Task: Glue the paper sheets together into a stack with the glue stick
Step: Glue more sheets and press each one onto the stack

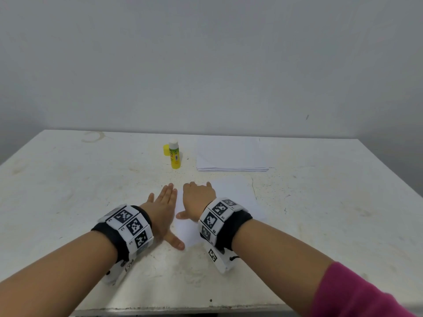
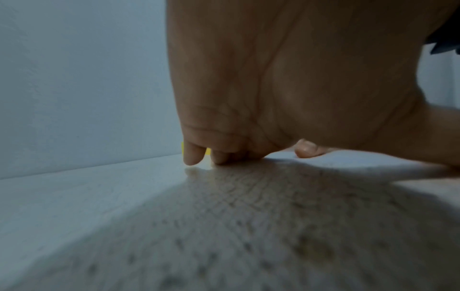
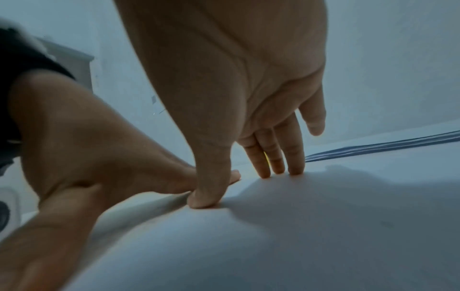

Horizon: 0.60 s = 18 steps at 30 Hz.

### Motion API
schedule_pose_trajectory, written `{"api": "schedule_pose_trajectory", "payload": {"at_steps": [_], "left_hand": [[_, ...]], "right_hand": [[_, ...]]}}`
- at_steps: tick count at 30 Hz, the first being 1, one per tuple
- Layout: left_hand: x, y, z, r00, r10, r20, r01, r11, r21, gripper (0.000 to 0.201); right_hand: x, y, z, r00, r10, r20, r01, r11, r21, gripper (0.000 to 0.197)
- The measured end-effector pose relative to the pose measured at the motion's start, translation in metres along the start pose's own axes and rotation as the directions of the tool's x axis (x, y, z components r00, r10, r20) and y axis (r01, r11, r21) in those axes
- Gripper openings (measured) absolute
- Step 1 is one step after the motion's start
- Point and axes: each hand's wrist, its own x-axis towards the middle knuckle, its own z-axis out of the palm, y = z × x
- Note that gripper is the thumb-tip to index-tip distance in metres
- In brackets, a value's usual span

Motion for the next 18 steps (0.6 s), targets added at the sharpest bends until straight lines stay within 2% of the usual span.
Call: {"api": "schedule_pose_trajectory", "payload": {"at_steps": [4, 11, 18], "left_hand": [[-0.003, 0.001, -0.001, 1.0, -0.006, 0.001, 0.006, 1.0, -0.016, 0.159], [-0.001, 0.0, 0.001, 1.0, -0.006, -0.007, 0.006, 0.999, -0.037, 0.159], [-0.001, -0.001, 0.0, 1.0, 0.02, 0.008, -0.019, 0.999, -0.051, 0.163]], "right_hand": [[-0.004, 0.008, 0.005, 0.997, -0.052, 0.055, 0.056, 0.996, -0.075, 0.098], [-0.014, 0.041, 0.012, 0.979, -0.151, 0.134, 0.161, 0.984, -0.071, 0.126], [-0.018, 0.115, 0.004, 0.969, -0.041, 0.243, 0.066, 0.993, -0.094, 0.135]]}}
